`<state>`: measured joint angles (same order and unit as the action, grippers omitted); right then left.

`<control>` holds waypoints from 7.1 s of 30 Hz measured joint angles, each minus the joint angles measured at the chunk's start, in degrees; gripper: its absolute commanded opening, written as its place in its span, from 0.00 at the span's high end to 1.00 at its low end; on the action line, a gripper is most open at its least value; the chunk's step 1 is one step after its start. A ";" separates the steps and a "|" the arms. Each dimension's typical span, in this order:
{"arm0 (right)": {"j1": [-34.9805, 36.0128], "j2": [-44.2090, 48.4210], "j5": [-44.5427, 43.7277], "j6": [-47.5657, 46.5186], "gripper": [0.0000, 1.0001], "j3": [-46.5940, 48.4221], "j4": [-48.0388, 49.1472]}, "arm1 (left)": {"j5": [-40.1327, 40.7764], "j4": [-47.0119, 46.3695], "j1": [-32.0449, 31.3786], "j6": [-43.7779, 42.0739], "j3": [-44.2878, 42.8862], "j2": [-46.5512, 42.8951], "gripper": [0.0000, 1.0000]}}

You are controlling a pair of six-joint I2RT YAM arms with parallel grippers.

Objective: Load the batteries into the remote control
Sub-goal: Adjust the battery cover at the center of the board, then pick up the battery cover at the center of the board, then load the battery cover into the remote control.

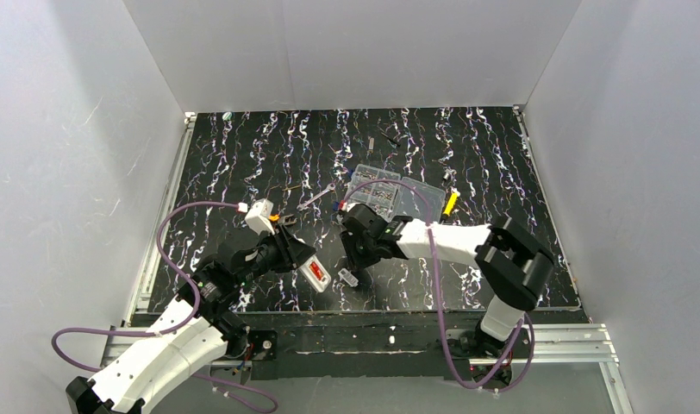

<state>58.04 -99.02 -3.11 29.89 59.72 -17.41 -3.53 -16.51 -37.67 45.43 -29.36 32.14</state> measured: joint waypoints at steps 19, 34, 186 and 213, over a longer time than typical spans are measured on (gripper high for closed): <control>4.94 5.70 4.42 -13.60 0.39 -4.13 3.54 | -0.11 0.00 0.02 -0.02 0.00 0.15 1.00; 8.98 1.44 -3.69 -14.64 0.50 -2.38 -0.22 | -0.28 0.00 0.00 0.00 0.00 0.42 1.00; 6.08 24.24 -4.04 -16.17 0.99 13.62 -34.18 | -6.34 -56.41 -8.37 20.35 5.18 34.82 1.00; 5.66 22.32 -5.79 -16.83 0.81 13.57 -33.55 | -5.33 -56.92 -8.20 22.36 5.18 35.17 1.00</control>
<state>63.70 -76.71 -8.91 13.06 73.30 -50.96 -8.86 -73.43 -45.87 67.79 -24.18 67.31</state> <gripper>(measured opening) 0.335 0.258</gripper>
